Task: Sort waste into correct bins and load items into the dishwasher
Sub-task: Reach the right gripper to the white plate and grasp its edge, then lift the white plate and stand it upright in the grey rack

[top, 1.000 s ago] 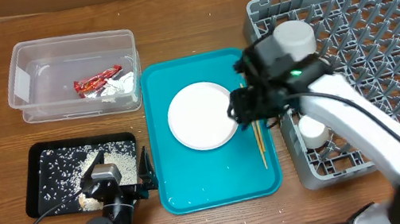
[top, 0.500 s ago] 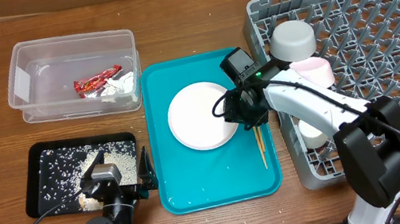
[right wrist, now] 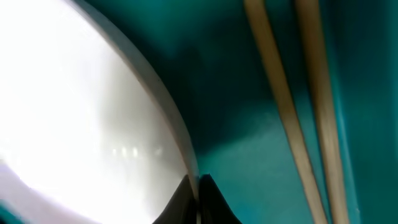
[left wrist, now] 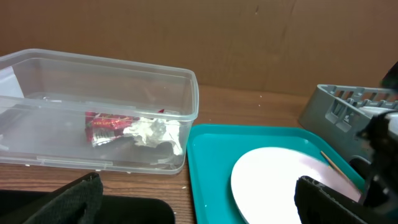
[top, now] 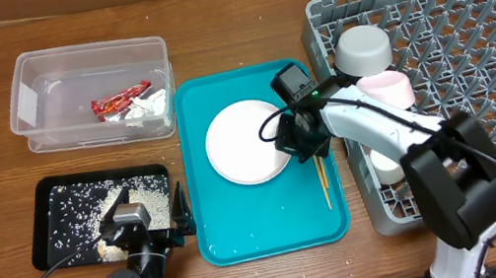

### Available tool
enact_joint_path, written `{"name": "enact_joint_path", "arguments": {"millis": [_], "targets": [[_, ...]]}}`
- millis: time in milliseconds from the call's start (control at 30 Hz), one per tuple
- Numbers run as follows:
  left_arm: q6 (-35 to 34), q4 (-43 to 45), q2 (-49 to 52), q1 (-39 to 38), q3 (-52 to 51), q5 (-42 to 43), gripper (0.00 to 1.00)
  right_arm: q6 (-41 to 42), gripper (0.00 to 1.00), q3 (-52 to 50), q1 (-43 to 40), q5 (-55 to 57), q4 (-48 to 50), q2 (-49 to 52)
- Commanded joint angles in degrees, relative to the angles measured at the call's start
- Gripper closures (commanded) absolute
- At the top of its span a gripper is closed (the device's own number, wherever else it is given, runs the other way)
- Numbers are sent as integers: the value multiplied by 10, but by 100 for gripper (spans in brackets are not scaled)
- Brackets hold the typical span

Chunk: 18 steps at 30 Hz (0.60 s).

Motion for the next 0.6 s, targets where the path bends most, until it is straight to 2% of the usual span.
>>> {"name": "enact_joint_path", "arguments": {"millis": [0, 167, 333, 433, 567], "targets": [[-3, -1, -6, -2, -2, -1, 0, -62, 96, 16, -10, 45, -2, -100], [-3, -1, -6, -2, -2, -1, 0, -149, 96, 24, -41, 201, -7, -236], [-3, -1, -6, -2, -2, -1, 0, -170, 96, 24, -86, 478, -9, -337], [-3, -1, -6, -2, -2, -1, 0, -170, 96, 24, -126, 607, -9, -351], [-3, -1, -6, -2, -2, -1, 0, -170, 96, 23, -191, 707, -5, -332]]}}
